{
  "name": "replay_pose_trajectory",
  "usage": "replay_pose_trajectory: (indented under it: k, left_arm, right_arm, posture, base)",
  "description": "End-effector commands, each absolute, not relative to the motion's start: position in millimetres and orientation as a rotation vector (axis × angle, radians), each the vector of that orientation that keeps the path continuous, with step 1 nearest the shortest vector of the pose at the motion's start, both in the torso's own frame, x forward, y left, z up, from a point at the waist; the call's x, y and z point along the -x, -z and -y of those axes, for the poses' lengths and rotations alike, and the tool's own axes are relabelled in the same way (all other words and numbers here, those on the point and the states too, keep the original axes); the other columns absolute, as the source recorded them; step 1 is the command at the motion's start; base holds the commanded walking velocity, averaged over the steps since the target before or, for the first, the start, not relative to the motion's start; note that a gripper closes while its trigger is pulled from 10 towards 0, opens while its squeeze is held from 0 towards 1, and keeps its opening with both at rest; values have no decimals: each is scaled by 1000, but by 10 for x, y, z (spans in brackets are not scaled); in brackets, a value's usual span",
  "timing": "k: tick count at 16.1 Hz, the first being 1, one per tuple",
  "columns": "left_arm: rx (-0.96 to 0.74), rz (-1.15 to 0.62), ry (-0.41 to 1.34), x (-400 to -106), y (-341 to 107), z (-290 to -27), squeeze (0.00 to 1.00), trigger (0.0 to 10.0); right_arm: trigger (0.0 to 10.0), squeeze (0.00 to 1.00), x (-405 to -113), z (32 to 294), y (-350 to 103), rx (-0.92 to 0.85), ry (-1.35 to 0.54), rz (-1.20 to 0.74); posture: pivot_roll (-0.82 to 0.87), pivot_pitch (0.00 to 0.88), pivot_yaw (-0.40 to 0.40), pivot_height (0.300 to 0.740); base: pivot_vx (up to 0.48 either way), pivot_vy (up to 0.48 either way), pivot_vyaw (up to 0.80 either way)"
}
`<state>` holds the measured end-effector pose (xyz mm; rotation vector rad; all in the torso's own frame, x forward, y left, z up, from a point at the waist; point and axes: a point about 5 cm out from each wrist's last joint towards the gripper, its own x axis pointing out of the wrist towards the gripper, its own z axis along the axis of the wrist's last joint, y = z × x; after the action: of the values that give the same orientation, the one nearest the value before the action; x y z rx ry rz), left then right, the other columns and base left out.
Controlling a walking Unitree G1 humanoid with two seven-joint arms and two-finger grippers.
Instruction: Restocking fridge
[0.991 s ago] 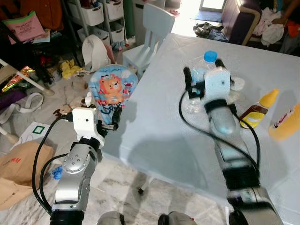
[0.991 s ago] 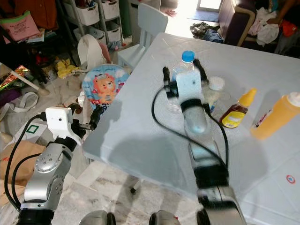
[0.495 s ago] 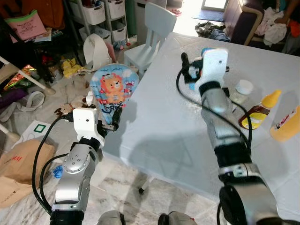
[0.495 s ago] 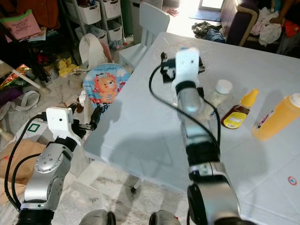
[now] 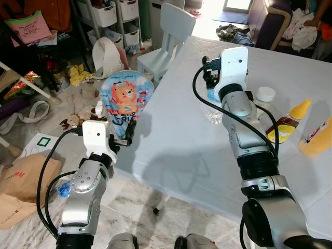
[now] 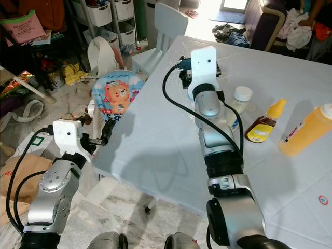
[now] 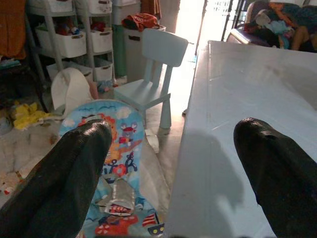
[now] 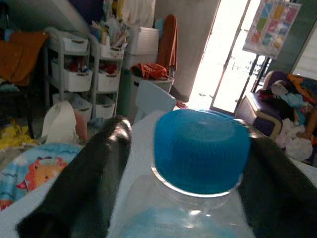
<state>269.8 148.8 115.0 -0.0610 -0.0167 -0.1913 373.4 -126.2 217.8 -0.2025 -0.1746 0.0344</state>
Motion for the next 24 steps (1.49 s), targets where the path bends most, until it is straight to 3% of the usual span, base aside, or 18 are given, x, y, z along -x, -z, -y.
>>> replay_pose_trajectory:
  k: [1, 11, 12, 13, 14, 19, 24]
  left_arm:
    - [52, 14, 194, -2709, -1160, -1485, 0, 10000]
    - [18, -19, 108, -2761, -1175, -1593, 0, 10000]
    - [25, -23, 77, -2758, -1161, -1620, 0, 10000]
    - [23, -28, 68, -2761, -1135, -1621, 0, 10000]
    - [35, -30, 68, -2759, -1125, -1580, 0, 10000]
    - [53, -43, 94, -2765, -1089, -1474, 0, 10000]
    - [58, -44, 98, -2796, -1078, -1461, 0, 10000]
  right_arm:
    - [0, 0, -3740, 1266, -2208, 209, -27, 169]
    - [0, 0, -3552, 1247, -2158, 161, -75, 202]
    - [1882, 0, -3488, 1229, -2173, 125, -106, 238]
    - [9569, 0, -3412, 1213, -2152, 144, -124, 254]
    - [10000, 0, -3325, 1203, -2123, 146, -152, 269]
    - [10000, 0, -3133, 1228, -2042, 228, -167, 303]
    - [10000, 0, -3137, 1172, -2201, 219, -190, 371]
  posture:
    - [50, 46, -29, 740]
    - [64, 31, -31, 740]
    - [60, 30, -34, 740]
    - [54, 28, -35, 740]
    - [44, 29, -26, 740]
    - [29, 0, -10, 740]
    - [26, 0, -16, 740]
  base:
    - [0, 0, 0]
    - [0, 0, 0]
    - [0, 0, 0]
    - [-270, 0, 0]
    - [-274, 0, 0]
    - [-289, 0, 0]
    - [-313, 0, 0]
